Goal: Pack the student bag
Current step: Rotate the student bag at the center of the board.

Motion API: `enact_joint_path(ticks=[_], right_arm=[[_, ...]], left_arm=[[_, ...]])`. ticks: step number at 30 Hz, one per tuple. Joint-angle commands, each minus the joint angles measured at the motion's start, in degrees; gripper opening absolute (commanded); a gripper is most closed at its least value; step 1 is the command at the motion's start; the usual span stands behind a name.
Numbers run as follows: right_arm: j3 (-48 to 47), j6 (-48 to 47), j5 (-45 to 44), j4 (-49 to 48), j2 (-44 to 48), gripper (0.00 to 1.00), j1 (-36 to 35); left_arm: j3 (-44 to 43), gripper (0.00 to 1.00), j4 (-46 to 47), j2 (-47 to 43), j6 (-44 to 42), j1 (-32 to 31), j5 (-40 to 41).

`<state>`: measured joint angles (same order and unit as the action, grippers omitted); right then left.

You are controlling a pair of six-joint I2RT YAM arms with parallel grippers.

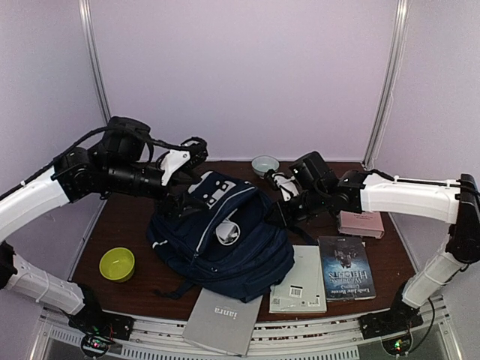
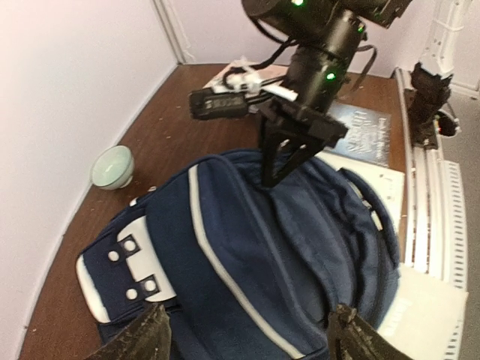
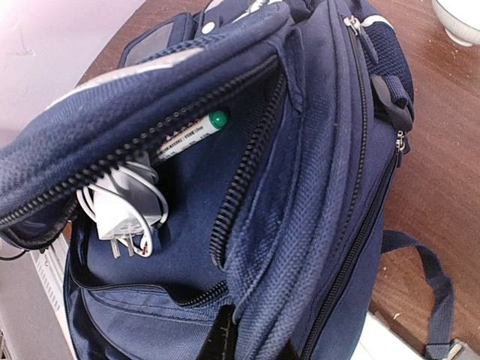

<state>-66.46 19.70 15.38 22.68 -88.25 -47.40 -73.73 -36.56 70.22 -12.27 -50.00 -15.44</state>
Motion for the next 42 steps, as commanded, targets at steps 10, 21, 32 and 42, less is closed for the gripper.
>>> enact_joint_path(ticks=[10,21,32,42], right_arm=[[-8.8,-8.3,2.4,2.3,-4.5,0.23,10.5],[-4.5,-8.2,-12.6,5.0,3.2,0.75,11.2],[21.2,8.3,0.4,-12.5,17.3,0.78,7.8],[23.3,14.1,9.6,-28.6,7.9,0.64,5.8]], left_arm=[[5.1,0.71,0.3,3.4,-7.5,10.8,4.1],[10.5,0.83,8.9,11.8,23.4,27.8,2.9],[8.1,0.98,15.4,26.4,28.0,30.7,1.5],[17.4,0.85,20.2,23.9,31.4,30.6,-3.9]])
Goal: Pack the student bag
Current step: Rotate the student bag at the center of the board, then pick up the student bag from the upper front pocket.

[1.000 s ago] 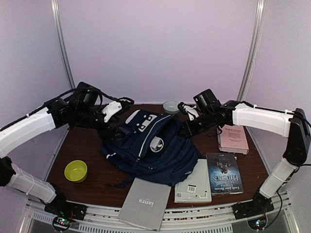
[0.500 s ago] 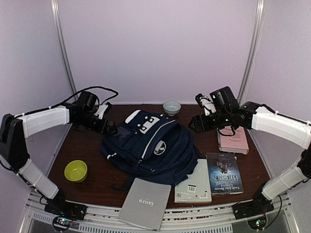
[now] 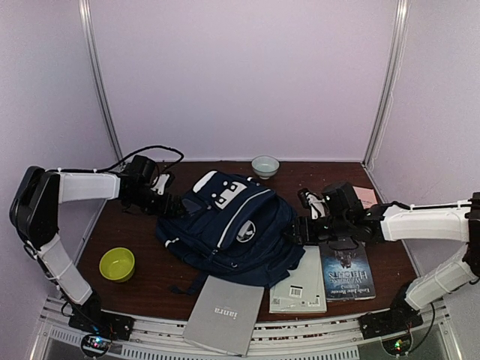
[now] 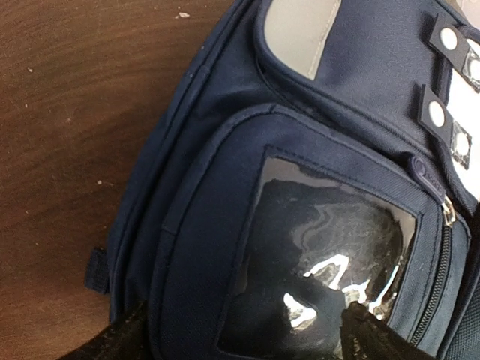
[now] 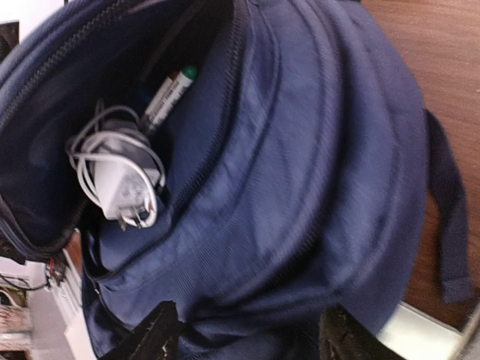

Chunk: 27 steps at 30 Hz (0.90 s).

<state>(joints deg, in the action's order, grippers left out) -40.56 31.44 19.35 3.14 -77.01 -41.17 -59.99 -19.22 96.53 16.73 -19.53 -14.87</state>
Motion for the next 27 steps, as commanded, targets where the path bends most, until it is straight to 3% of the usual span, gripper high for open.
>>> enact_joint_path(ticks=[1,7,12,18,21,23,27], right_arm=[[-4.6,1.1,5.0,-7.5,-4.3,0.61,-0.3],[-15.6,-4.4,2.9,-0.7,-9.0,0.56,2.3],[-21.5,-8.6,-0.1,8.0,-10.2,0.63,5.6],[-18.8,-12.1,-16.5,17.1,-2.6,0.77,8.1],[-18.5,-11.6,-23.6,23.2,1.4,0.71,7.6],[-16.8,-9.6,-26.8,23.7,5.3,0.61,4.4],[-14.6,-3.4,-39.8,22.9,8.6,0.53,-12.0]], left_arm=[[5.2,0.83,3.6,-3.5,2.9,0.2,-5.4],[14.4,0.72,6.4,-13.5,5.2,-2.2,-6.4],[18.5,0.72,4.3,-22.7,5.3,-3.8,-4.9],[19.6,0.75,2.0,-34.1,6.1,-4.2,1.6],[19.3,0.75,2.2,-37.4,6.7,-4.3,3.8],[18.8,0.75,2.3,-38.0,6.8,-4.3,3.8],[18.5,0.75,3.5,-37.8,6.9,-4.6,4.4]])
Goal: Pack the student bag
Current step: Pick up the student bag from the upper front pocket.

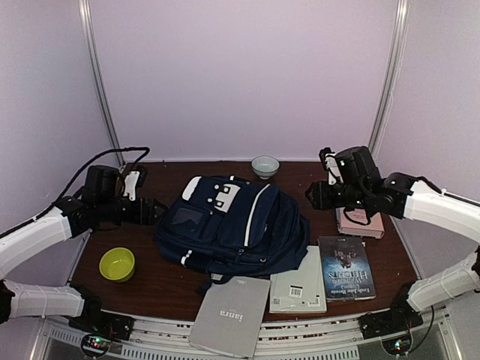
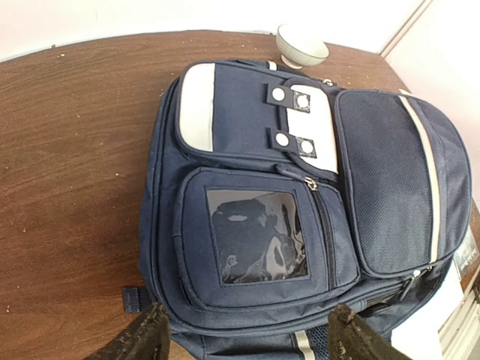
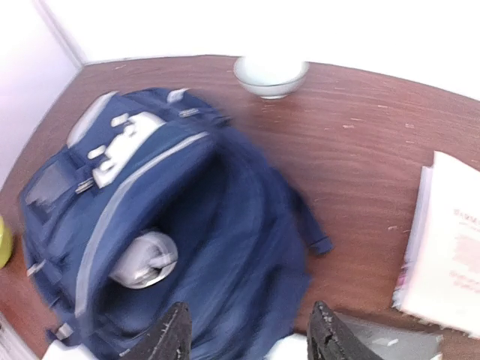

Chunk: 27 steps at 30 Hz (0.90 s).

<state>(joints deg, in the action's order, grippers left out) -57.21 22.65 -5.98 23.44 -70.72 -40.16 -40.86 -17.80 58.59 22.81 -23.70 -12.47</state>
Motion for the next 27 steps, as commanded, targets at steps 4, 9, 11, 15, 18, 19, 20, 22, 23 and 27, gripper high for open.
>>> enact_joint_path(ticks=[4,9,11,15,18,19,20,22,23,27], right_arm=[[2.4,14.2,-17.3,-2.4,-2.3,0.49,-27.0],[-2.5,20.6,-23.2,-5.4,-12.4,0.55,-34.8],[-4.8,20.6,-23.2,-6.9,-15.9,0.56,-36.0],[-10.3,20.4,-21.5,-5.9,-22.5,0.57,-36.7],[-11.8,20.4,-20.8,-5.5,-26.0,0.56,-36.7],[-12.1,20.5,-20.5,-5.4,-26.9,0.56,-36.7],[-12.5,20.5,-20.4,-5.2,-27.8,0.56,-36.7],[-13.7,20.3,-21.2,-4.0,-29.9,0.55,-36.7],[-14.5,20.0,-21.9,-3.1,-30.9,0.55,-36.7],[-19.1,18.5,-24.5,0.0,-35.6,0.52,-36.7]], left_arm=[[0.0,0.75,3.9,0.3,1.3,-0.7,2.2],[0.9,0.75,5.3,0.6,1.5,-1.2,2.0],[1.6,0.75,6.2,0.6,1.7,-1.5,2.0],[2.6,0.75,7.2,0.5,2.2,-2.6,3.1],[2.9,0.75,7.7,0.8,2.2,-3.0,3.8],[3.0,0.76,7.9,1.0,2.2,-3.0,3.8],[3.1,0.76,8.0,1.3,2.2,-3.1,3.8],[3.3,0.76,8.4,1.9,2.1,-3.0,3.6],[3.3,0.76,8.6,2.4,2.1,-3.0,3.4],[3.1,0.76,9.4,3.6,2.2,-3.0,2.5]])
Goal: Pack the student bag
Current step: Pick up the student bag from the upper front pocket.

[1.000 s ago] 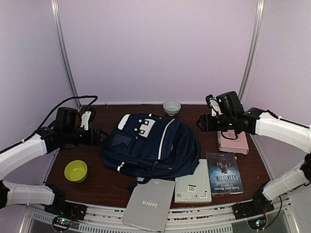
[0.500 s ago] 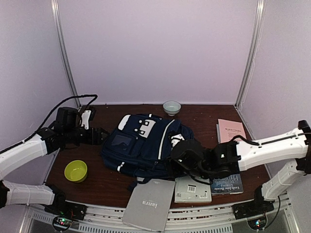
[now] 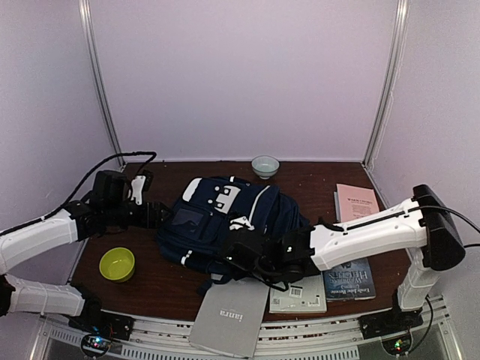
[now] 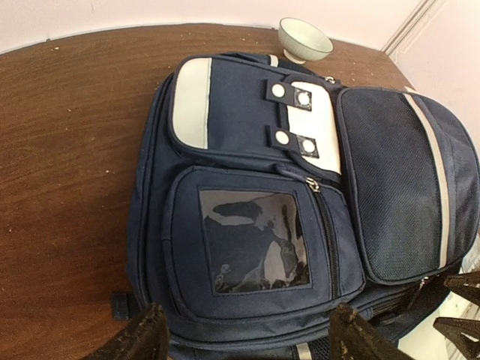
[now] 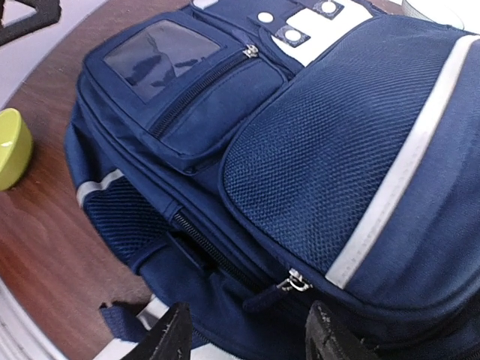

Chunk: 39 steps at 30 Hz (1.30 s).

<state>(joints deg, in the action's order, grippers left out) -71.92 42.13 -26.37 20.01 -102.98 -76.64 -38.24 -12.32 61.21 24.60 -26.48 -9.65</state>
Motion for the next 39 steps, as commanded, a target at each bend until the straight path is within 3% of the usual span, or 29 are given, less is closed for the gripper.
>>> enact_joint_path(ticks=[1,9,19,21,25,29,36,39], right_arm=[[-5.3,-1.5,-4.5,3.9,-4.3,0.52,-0.2],[-5.1,-2.2,-7.6,5.5,-4.7,0.45,0.9],[-5.4,-4.0,-8.5,11.6,-7.5,0.47,2.2],[-4.7,-4.0,-8.5,12.3,-6.9,0.42,2.4],[-3.0,-6.0,-5.6,10.1,-4.3,0.22,2.5],[-1.7,-7.4,-0.7,8.1,-2.8,0.18,3.5],[-0.2,-10.0,8.4,1.8,-0.6,0.23,5.3],[-2.8,-10.2,5.0,2.9,-1.8,0.35,3.6]], left_arm=[[0.5,0.76,4.0,1.2,0.4,-0.4,-0.4],[0.5,0.76,4.0,0.9,-0.3,-0.3,-0.6],[0.0,0.77,3.9,0.6,-0.9,-0.4,-0.6],[-0.1,0.77,3.7,0.5,-0.9,-0.4,-0.6],[-0.9,0.76,2.5,0.2,-3.0,-1.2,1.3],[-2.7,0.75,1.5,-0.9,-7.1,-4.6,7.2],[-4.2,0.76,2.6,-0.6,-9.5,-5.6,8.3],[-3.1,0.76,4.7,-0.7,-8.9,-5.7,8.1]])
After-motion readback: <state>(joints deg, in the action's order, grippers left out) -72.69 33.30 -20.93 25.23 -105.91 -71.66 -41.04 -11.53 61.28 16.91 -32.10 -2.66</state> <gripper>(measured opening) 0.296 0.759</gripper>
